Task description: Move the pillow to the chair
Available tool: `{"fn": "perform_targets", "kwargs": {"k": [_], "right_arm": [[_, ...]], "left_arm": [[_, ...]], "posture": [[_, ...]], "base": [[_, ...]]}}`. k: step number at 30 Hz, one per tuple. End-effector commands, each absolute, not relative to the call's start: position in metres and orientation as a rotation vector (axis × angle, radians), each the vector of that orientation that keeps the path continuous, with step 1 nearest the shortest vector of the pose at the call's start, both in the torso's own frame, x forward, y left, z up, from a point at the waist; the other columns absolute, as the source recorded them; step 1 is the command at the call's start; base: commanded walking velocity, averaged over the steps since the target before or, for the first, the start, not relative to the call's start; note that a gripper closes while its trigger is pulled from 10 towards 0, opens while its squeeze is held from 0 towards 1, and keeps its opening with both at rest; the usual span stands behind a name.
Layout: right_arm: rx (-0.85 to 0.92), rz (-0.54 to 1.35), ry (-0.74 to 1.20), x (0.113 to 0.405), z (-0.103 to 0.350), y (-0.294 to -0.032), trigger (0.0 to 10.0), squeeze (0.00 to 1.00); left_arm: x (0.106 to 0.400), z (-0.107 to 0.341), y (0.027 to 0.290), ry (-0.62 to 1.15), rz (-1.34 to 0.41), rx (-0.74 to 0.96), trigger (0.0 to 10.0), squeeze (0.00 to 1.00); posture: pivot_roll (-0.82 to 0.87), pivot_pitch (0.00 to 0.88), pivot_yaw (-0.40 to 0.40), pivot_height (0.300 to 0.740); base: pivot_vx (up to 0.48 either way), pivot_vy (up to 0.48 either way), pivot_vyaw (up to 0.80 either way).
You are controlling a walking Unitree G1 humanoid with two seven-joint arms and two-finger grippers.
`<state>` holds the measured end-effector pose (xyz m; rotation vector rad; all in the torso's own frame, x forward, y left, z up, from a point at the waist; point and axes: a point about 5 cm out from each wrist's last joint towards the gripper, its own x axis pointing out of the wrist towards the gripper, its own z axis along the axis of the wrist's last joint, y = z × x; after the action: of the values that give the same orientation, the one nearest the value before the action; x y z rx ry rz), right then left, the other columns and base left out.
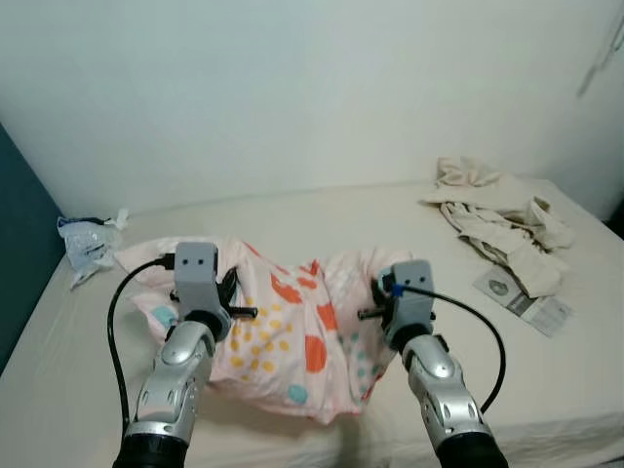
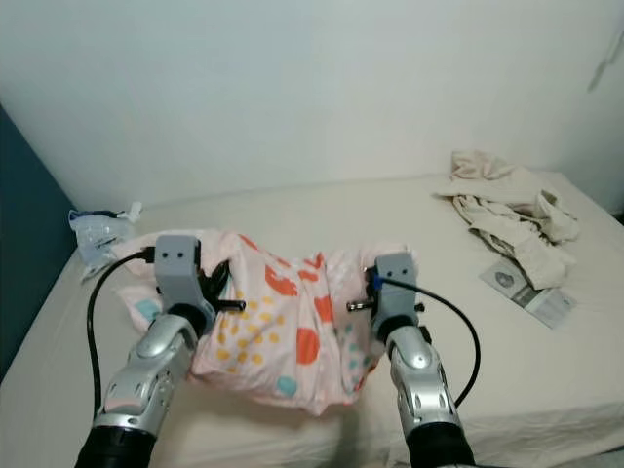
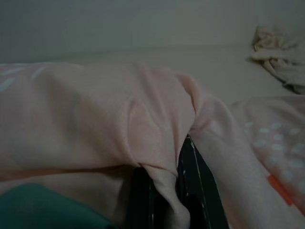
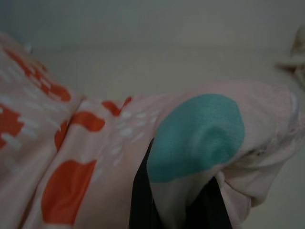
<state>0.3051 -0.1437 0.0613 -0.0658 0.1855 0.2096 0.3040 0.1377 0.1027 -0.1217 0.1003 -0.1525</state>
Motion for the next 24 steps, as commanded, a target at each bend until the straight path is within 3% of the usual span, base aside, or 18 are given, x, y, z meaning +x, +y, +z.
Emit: {"fn": "perform_targets", "kwargs": {"k": [1,8,17,24], "right_arm": [[-0.077,0.293,0.21,0.303,0.058,-0.13,10.0,0.0],[-0.053,0.276,0.32,0.289,0.033,-0.139,10.0,0.0],[-0.024,0.224,0.327,0.281,0.024,-0.15,10.0,0.0],[0.007,0.177,0.338,0.275,0.019,-0.153,10.0,0.0]], "left_arm": [[0.302,0.096,0.135,0.141,-0.174,-0.087,10.0,0.0],[0.289,0.058,0.126,0.253,-0.295,0.086,10.0,0.0],[0.278,0.039,0.14,0.316,-0.217,0.095,10.0,0.0],[0.278,0.039,0.135,0.302,-0.209,0.097,10.0,0.0]], "posture": [[-0.01,0.0,0.04,0.74],[-0.01,0.01,0.027,0.74],[0.0,0.015,0.027,0.74],[0.01,0.018,0.023,0.74]], "base": [[0.0,0.0,0.0],[0.0,0.0,0.0],[0.0,0.0,0.0],[0.0,0.0,0.0]]}}
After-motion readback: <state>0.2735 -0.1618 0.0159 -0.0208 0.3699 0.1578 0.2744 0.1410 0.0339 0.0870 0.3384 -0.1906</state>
